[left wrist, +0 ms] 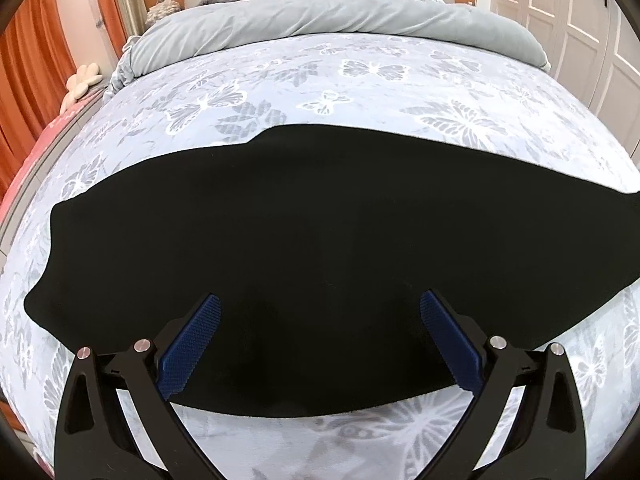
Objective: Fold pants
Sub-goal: 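Grasp the pants end with the right gripper and lift it toward the left tool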
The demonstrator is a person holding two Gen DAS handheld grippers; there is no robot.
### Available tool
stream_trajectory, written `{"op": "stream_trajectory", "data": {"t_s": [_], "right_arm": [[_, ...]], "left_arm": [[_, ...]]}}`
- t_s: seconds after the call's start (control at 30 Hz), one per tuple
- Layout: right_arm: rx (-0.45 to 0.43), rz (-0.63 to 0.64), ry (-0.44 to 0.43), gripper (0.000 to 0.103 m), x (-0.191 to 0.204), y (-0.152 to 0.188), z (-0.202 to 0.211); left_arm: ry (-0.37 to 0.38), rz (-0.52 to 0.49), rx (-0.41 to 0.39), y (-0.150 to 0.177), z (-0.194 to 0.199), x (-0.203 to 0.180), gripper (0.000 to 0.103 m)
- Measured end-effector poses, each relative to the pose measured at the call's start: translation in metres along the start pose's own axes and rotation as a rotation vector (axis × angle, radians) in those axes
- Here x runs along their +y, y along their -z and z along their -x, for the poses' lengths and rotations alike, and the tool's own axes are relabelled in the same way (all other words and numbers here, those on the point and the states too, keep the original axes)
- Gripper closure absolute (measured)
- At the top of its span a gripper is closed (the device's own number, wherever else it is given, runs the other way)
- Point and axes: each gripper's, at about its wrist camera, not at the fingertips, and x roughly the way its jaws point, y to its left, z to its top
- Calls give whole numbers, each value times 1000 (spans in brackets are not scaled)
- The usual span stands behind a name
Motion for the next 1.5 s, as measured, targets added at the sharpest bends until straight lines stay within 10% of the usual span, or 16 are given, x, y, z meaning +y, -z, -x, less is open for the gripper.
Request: {"op": "stream_trajectory", "data": {"t_s": [0.13, 0.27, 0.77, 1.5], "right_arm": [[61, -65, -40, 42, -5, 10, -19], [63, -46, -90, 84, 19, 5, -22], [-182, 223, -537, 85, 242, 33, 114], [112, 692, -704, 85, 470, 223, 93]], "left_arm": [[1, 9, 2, -1, 0, 1, 5], [-12, 4, 3, -1, 0, 1, 5], [-11, 136, -13, -7, 23, 63, 5], [-127, 255, 0, 44, 48, 199, 5]]}}
